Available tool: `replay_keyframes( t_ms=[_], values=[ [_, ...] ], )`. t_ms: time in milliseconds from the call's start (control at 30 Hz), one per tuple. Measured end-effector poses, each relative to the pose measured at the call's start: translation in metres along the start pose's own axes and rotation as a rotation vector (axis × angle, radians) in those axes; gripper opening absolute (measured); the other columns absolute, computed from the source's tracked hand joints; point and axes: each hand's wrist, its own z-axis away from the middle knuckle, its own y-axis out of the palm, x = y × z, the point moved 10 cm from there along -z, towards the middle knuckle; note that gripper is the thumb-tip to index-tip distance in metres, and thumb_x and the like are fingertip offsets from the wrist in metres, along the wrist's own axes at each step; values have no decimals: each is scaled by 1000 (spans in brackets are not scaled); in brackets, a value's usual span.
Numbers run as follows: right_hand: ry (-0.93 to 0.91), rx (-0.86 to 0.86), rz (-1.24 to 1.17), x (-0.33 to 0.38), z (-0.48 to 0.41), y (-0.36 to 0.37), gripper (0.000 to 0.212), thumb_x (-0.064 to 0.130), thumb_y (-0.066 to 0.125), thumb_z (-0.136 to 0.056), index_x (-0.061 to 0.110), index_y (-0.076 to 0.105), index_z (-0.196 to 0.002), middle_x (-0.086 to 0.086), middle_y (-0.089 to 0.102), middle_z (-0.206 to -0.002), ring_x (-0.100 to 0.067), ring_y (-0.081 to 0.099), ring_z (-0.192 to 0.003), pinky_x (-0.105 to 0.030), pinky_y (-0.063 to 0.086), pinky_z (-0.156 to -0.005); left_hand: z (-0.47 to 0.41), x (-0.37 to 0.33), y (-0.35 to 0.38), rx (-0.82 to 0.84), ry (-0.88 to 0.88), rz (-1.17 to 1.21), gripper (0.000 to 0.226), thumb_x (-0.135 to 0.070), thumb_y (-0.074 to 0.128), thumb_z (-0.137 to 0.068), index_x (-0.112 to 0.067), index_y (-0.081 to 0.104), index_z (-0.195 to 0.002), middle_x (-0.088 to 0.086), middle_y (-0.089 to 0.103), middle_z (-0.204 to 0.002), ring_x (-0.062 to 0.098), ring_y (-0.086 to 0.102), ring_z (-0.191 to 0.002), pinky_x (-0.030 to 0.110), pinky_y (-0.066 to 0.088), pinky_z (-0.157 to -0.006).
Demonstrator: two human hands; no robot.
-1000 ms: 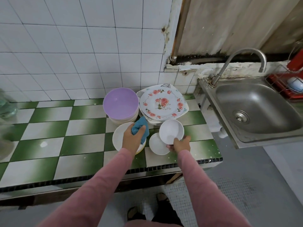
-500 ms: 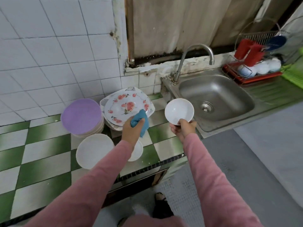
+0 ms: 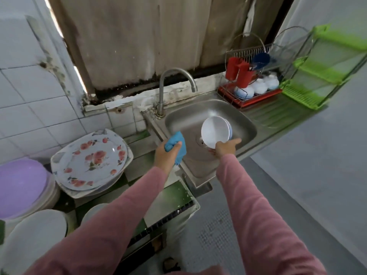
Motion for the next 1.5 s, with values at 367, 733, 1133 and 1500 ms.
replay_keyframes(
  t_ms=[367, 733, 1133, 1500],
  values=[
    [-330, 36, 345, 27, -41, -9, 42, -9, 36, -89, 6, 29, -127, -15, 52, -101, -31, 52, -88, -32, 38, -77, -39, 8, 56, 6, 14, 49, 32, -24, 65, -93, -17, 60, -123, 9, 65, -116, 23, 65, -102, 33, 53, -83],
    [-283, 153, 151, 22, -54, 23, 58, -10, 34, -88, 11, 23, -141, -13, 48, -114, -31, 52, -103, -34, 46, -88, -46, 7, 33, -69, 21, 115, 40, -20, 64, -94, -9, 55, -132, 13, 64, -120, 22, 64, -99, 27, 54, -77],
    [311, 691, -327, -34, 38, 127, 55, 7, 51, -80, 9, 40, -134, -22, 58, -114, -41, 62, -102, -55, 49, -96, -17, -6, -60, -301, 81, 164, 35, -27, 62, -95, -15, 54, -127, 6, 60, -117, 22, 60, -105, 37, 52, -91],
    [356, 1030, -278, -70, 165, 233, 56, 35, 67, -86, 13, 52, -134, -23, 60, -126, -42, 58, -116, -58, 45, -101, 53, -41, -197, -590, 330, 92, 33, -23, 57, -98, -15, 52, -129, -9, 59, -110, 2, 58, -97, 4, 48, -76]
  ],
)
